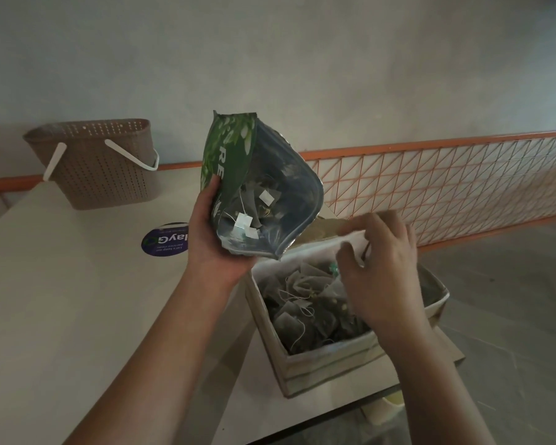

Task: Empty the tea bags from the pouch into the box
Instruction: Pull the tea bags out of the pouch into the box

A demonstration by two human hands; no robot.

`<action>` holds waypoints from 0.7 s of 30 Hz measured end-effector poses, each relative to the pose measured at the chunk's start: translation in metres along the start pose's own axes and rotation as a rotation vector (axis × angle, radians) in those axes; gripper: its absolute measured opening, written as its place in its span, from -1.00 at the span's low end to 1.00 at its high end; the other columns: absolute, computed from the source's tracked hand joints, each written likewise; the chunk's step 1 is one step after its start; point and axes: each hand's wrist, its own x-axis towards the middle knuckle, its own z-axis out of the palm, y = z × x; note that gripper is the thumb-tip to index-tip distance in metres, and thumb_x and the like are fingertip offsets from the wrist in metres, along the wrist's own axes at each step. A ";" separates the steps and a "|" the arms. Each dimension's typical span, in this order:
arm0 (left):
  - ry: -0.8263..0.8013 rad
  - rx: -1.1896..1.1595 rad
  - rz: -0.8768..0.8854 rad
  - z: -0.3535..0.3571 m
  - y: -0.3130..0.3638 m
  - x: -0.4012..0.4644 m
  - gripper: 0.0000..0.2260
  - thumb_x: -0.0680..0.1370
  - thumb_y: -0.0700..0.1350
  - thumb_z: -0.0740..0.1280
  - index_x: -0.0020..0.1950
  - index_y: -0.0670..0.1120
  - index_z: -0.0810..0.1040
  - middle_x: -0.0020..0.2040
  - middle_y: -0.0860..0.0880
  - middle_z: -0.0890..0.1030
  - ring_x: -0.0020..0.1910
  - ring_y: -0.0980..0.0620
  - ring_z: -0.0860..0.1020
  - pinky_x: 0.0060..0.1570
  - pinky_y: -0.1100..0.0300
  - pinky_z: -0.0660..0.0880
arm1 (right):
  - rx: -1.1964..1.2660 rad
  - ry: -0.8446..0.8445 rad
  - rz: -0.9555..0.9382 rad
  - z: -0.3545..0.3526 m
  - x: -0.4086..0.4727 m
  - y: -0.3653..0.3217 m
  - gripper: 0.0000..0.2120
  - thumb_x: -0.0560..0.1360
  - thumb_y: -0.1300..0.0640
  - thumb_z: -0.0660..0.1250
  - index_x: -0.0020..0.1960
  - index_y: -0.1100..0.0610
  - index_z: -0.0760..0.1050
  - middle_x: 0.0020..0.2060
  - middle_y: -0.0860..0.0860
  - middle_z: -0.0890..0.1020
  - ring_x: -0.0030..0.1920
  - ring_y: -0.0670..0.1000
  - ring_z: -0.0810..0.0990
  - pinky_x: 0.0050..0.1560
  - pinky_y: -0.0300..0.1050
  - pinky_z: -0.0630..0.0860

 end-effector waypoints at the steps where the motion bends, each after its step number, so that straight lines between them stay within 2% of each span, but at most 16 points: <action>1: 0.008 0.009 0.009 0.001 -0.001 0.000 -0.44 0.56 0.17 0.32 0.53 0.02 0.42 0.50 0.00 0.46 0.46 -0.09 0.45 0.43 -0.13 0.38 | 0.109 0.052 -0.045 0.000 0.003 -0.008 -0.80 0.46 0.23 0.36 0.04 0.01 0.55 0.04 -0.09 0.48 0.12 0.00 0.43 0.13 -0.10 0.38; 4: 0.036 0.019 -0.010 0.004 -0.001 -0.001 -0.44 0.55 0.20 0.31 0.49 -0.01 0.47 0.40 -0.02 0.56 0.33 -0.10 0.55 0.28 -0.05 0.52 | 0.260 0.068 -0.202 0.005 0.014 -0.036 -0.81 0.47 0.24 0.39 0.05 0.05 0.61 -0.10 -0.12 0.55 -0.05 -0.05 0.53 -0.02 -0.25 0.46; 7: 0.032 0.001 -0.034 0.007 -0.002 -0.003 -0.50 0.55 0.20 0.28 0.41 -0.04 0.51 0.23 -0.04 0.63 0.16 -0.06 0.62 0.04 0.06 0.61 | 0.233 0.034 -0.331 0.021 0.030 -0.052 -0.84 0.47 0.25 0.39 0.03 0.13 0.66 -0.13 -0.03 0.63 -0.10 0.00 0.57 -0.08 -0.17 0.54; 9: 0.054 -0.006 -0.026 0.008 -0.003 -0.005 -0.56 0.56 0.20 0.27 0.32 -0.03 0.57 0.16 -0.05 0.67 0.07 -0.06 0.66 -0.07 0.07 0.64 | 0.123 -0.028 -0.379 0.034 0.042 -0.060 -0.82 0.50 0.24 0.35 0.06 0.14 0.66 -0.09 0.03 0.63 -0.07 0.05 0.57 -0.06 -0.10 0.55; 11: 0.069 0.030 -0.003 0.009 -0.003 -0.007 -0.57 0.58 0.21 0.26 0.30 -0.02 0.60 0.17 -0.05 0.69 0.07 -0.08 0.68 -0.10 0.04 0.65 | -0.036 -0.119 -0.368 0.045 0.052 -0.068 -0.75 0.54 0.15 0.29 0.20 0.11 0.58 0.07 0.06 0.56 0.08 0.09 0.53 0.00 -0.05 0.52; 13: 0.071 0.069 0.022 0.011 -0.004 -0.008 -0.53 0.59 0.21 0.23 0.40 0.00 0.56 0.29 -0.05 0.65 0.22 -0.09 0.64 -0.06 -0.01 0.65 | -0.215 -0.174 -0.348 0.053 0.058 -0.073 -0.67 0.56 -0.02 0.26 0.26 0.09 0.52 0.18 0.07 0.47 0.19 0.10 0.45 0.07 -0.03 0.46; 15: 0.062 0.073 0.035 0.012 -0.002 -0.008 -0.51 0.60 0.20 0.23 0.48 0.03 0.50 0.40 -0.03 0.57 0.36 -0.08 0.56 0.11 -0.03 0.61 | -0.324 -0.236 -0.338 0.057 0.061 -0.078 -0.64 0.55 -0.13 0.25 0.19 0.10 0.55 0.19 0.08 0.44 0.22 0.10 0.39 0.14 -0.01 0.42; 18: 0.050 0.103 0.039 0.009 0.002 -0.006 -0.47 0.59 0.20 0.24 0.52 0.01 0.44 0.50 -0.04 0.47 0.47 -0.11 0.44 0.47 -0.11 0.32 | -0.331 -0.301 -0.352 0.058 0.062 -0.080 -0.67 0.56 -0.12 0.24 0.07 0.09 0.61 0.18 0.08 0.45 0.22 0.11 0.33 0.21 0.01 0.36; 19: 0.055 0.116 0.041 0.008 0.003 -0.006 -0.45 0.59 0.20 0.25 0.53 0.01 0.42 0.52 -0.05 0.44 0.49 -0.13 0.41 0.52 -0.13 0.23 | -0.329 -0.306 -0.366 0.058 0.061 -0.080 -0.69 0.56 -0.10 0.24 0.06 0.08 0.61 0.17 0.07 0.44 0.22 0.12 0.32 0.22 0.01 0.35; 21: 0.050 0.119 0.042 0.006 0.006 -0.005 -0.43 0.58 0.21 0.25 0.55 0.00 0.40 0.54 -0.07 0.41 0.52 -0.15 0.38 0.53 -0.15 0.19 | -0.303 -0.357 -0.368 0.055 0.060 -0.080 -0.73 0.55 -0.06 0.26 0.06 0.10 0.59 0.15 0.07 0.41 0.22 0.12 0.29 0.23 0.02 0.35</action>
